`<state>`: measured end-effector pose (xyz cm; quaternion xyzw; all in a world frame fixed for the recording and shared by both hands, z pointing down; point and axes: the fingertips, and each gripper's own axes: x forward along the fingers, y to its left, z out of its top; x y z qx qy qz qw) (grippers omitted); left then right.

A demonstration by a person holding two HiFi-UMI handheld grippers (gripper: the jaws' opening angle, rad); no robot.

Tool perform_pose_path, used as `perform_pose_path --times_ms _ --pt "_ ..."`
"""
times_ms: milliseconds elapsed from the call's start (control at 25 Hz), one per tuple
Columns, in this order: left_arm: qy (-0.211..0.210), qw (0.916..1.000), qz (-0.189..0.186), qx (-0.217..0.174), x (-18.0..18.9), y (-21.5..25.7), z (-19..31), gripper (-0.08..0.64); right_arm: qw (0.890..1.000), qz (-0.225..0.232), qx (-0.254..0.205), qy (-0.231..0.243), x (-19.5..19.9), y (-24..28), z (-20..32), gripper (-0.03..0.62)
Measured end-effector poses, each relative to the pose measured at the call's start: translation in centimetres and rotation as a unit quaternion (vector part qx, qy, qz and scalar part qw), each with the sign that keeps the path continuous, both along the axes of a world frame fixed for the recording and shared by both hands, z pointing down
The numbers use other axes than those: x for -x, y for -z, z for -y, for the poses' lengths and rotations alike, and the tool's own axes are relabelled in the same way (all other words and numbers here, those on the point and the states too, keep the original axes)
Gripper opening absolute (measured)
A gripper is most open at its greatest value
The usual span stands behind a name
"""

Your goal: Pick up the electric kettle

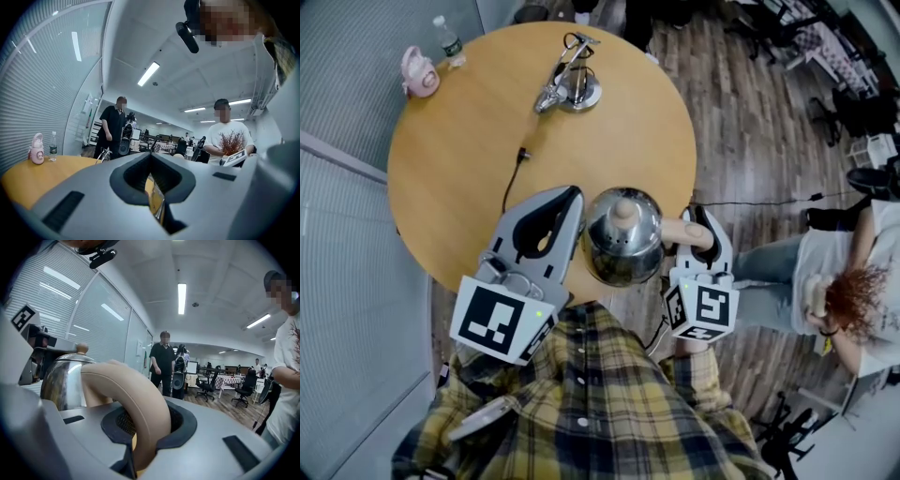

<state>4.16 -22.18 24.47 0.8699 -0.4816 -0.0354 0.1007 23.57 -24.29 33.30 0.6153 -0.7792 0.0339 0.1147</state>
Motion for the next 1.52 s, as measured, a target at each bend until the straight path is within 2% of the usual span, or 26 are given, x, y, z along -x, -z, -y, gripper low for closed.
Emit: perform_pose_path --times_ms 520,1520 --pt "-0.025 0.9996 0.0 -0.009 -2.4 0.9 -3.0 0.003 1.0 0.0 0.006 -0.02 -2.6 1.2 -5.2 0.083" --pt "-0.01 0.9999 0.001 -0.007 -1.3 0.7 -2.7 0.003 1.0 0.0 -0.005 -0.008 -0.7 1.9 -3.8 0.081"
